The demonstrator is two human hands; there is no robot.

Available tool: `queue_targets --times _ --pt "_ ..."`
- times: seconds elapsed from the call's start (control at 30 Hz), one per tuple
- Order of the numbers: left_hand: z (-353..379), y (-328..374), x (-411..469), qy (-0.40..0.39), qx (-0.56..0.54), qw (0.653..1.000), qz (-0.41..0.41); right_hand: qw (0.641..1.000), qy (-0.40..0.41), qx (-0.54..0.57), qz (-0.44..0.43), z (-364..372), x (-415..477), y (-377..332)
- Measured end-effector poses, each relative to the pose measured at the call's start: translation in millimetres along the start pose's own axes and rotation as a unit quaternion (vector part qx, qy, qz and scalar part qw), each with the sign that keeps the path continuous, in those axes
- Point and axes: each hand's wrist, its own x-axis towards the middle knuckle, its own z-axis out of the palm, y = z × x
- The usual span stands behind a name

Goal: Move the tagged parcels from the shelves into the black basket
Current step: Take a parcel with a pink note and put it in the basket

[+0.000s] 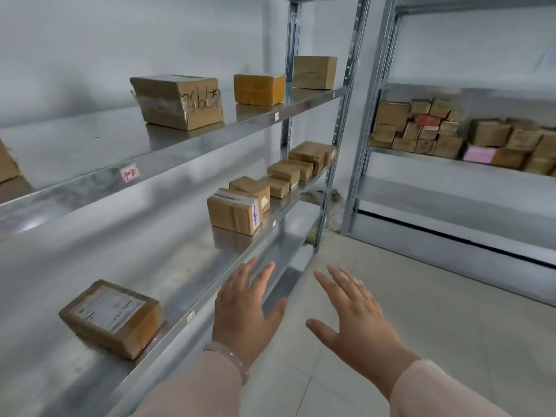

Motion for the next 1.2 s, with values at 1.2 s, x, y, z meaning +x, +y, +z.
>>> queue_targets --times 1.2 --pt "139.3 -86.2 357.6 -0.042 0.089 0.919 -0.382 0.948 -0.175 0.124 -0.236 76.8 476.4 133.3"
